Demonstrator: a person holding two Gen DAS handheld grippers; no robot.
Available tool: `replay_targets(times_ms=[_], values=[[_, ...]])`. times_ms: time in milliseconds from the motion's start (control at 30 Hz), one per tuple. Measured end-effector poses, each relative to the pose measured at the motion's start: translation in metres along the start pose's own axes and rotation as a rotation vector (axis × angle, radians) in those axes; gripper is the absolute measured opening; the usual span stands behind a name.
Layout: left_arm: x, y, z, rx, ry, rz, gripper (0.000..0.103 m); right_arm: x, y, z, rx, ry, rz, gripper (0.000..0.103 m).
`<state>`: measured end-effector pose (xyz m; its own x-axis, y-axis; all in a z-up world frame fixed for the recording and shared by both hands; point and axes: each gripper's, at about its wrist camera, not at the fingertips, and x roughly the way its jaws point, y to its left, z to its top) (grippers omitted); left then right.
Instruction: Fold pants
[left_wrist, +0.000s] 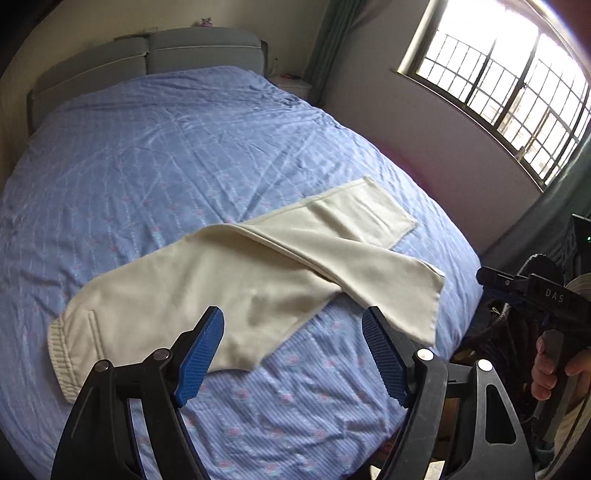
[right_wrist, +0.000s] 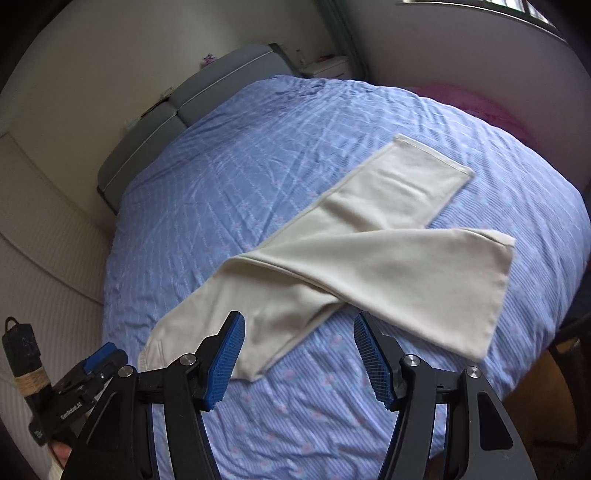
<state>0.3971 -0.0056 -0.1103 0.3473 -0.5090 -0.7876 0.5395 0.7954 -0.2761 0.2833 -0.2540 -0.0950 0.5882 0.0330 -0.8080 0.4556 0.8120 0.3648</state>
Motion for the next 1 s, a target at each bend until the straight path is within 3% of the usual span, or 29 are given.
replay_targets(times_ms=[167,300,567,767,867,1000], values=[[0.031,-0.051,-0.009,-0.031,0.050,-0.047,0.078,-0.019,-0.069,-0.013,0.072,0.008,-0.052,0.063],[0.069,-0.086,-0.013,-0.095,0.106,-0.034,0.078,-0.016,-0.131,-0.013,0.129,0.053,-0.067,0.063],[0.136,-0.137,-0.024,-0.231,0.214,0.061,0.078,0.035,-0.232,0.007,0.148,0.278,-0.028,0.063],[0.180,-0.147,-0.028,-0.297,0.281,0.063,0.077,0.071,-0.271,0.000,0.152,0.391,-0.011,0.063],[0.203,-0.144,-0.027,-0.309,0.314,0.045,0.077,0.091,-0.283,-0.006,0.210,0.421,0.016,0.063],[0.229,-0.139,-0.025,-0.315,0.353,0.040,0.075,0.112,-0.293,-0.007,0.230,0.445,-0.014,0.063]])
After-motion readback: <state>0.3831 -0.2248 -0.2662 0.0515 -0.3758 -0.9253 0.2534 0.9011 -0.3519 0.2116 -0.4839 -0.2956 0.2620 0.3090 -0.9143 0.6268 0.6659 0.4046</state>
